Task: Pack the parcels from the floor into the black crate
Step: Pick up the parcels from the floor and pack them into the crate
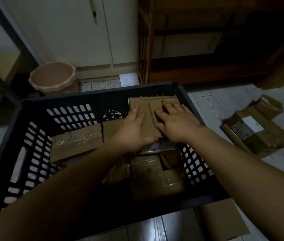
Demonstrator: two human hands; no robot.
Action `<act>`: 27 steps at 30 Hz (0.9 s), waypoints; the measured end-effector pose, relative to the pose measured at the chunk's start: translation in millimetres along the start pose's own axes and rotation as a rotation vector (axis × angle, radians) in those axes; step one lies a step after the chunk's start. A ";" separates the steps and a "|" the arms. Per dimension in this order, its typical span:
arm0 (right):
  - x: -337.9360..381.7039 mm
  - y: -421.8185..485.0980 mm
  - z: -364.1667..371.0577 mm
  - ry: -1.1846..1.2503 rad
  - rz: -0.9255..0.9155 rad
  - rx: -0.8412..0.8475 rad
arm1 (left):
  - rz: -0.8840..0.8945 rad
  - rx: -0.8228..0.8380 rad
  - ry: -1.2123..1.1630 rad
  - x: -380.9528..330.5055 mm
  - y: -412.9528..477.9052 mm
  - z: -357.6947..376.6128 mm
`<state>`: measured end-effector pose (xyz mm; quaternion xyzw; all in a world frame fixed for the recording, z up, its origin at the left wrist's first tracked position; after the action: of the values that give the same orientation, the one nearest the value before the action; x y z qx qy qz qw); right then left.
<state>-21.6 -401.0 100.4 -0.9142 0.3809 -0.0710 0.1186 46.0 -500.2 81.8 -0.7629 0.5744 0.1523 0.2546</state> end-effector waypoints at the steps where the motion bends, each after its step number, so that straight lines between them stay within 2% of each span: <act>1: -2.7 2.5 2.2 0.029 0.017 -0.002 | -0.006 0.009 0.018 1.1 0.1 3.8; 6: -7.6 8.4 14.8 0.095 0.066 0.005 | -0.065 0.186 0.137 6.2 -1.3 11.0; 10: -7.3 -10.5 -17.3 0.178 0.097 0.080 | -0.149 0.273 0.112 -6.0 -16.3 -46.9; 15: -4.4 -80.2 -106.2 0.164 0.092 0.222 | -0.231 0.367 0.232 -34.8 -76.6 -144.4; 18: -2.2 -137.6 -162.2 0.157 0.116 0.361 | -0.291 0.303 0.187 -58.7 -130.4 -208.2; 20: -0.7 -175.5 -206.4 0.208 0.147 0.429 | -0.324 0.368 0.184 -87.0 -176.0 -248.7; 22: 4.0 -213.1 -254.8 0.281 0.159 0.457 | -0.351 0.400 0.134 -118.2 -223.7 -287.2; 24: 9.3 -251.2 -310.8 0.333 0.155 0.458 | -0.372 0.347 0.106 -149.3 -268.0 -331.0; 27: 11.6 -291.4 -371.5 0.287 0.124 0.432 | -0.377 0.306 0.108 -189.2 -316.6 -373.1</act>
<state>102.7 -271.1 537.1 -0.8232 0.4249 -0.2724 0.2599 270.0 -492.6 556.2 -0.8161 0.4513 -0.0279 0.3600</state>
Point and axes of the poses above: each hand's wrist, its own y-axis towards the middle knuckle, its own z-axis out of the palm, x = y × z, the point moved 9 cm from there along y, towards the middle knuckle, and after that the axes turned 2 degrees about y, right-handed, at the moved point
